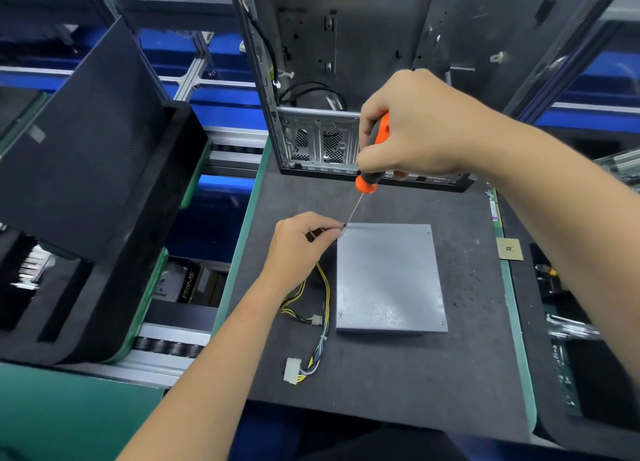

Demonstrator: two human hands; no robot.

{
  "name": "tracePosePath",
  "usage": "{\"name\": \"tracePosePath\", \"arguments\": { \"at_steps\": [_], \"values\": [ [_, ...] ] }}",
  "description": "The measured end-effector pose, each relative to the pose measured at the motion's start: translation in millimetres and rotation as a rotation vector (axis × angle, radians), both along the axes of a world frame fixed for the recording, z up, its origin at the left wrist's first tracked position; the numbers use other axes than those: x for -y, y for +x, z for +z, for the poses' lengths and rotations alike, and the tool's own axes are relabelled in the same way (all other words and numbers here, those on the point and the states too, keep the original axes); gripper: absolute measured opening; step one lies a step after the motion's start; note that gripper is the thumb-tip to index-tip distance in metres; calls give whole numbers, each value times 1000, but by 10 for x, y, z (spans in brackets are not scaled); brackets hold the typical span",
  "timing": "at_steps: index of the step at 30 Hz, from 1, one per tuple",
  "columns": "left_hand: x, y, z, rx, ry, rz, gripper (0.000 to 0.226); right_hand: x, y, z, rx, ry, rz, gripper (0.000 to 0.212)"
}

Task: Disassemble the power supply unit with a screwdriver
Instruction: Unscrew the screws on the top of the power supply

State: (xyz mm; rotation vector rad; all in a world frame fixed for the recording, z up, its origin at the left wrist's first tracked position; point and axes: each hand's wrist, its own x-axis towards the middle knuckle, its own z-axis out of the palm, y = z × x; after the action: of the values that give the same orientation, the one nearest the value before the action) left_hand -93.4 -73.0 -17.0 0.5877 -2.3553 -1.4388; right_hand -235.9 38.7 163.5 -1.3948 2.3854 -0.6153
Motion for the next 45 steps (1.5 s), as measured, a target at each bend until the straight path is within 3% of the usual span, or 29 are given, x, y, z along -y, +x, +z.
{"name": "tracePosePath", "arguments": {
  "at_steps": [11, 16, 25, 27, 30, 32, 36, 41, 45],
  "values": [
    [54, -28, -26, -1, -47, -48, 12, 26, 7, -4, 4, 9, 14, 5],
    [41, -31, -49, -18, -93, -60, 9, 152, 95, 16, -111, 53, 107, 8],
    [85, -68, 6, 6, -200, -115, 6, 445, 156, 268, -25, 424, 325, 16],
    [101, -71, 13, 19, -212, -135, 7, 472, 239, 246, -28, 422, 325, 6],
    [114, -63, 17, 23, -219, -137, 8, 480, 274, 214, -26, 363, 185, 36],
    [116, -58, 25, 40, -200, -128, 9, 463, 256, 226, -61, 388, 93, 46],
    [123, -27, 33, 77, -62, -98, 11, 419, 260, 252, -115, 468, 184, 37],
    [116, -11, 52, 93, 39, -79, 11, 409, 292, 325, -317, 510, 392, 9],
    [116, -14, 63, 103, 44, -85, 11, 371, 246, 399, -392, 480, 474, 21]
  ]
}}
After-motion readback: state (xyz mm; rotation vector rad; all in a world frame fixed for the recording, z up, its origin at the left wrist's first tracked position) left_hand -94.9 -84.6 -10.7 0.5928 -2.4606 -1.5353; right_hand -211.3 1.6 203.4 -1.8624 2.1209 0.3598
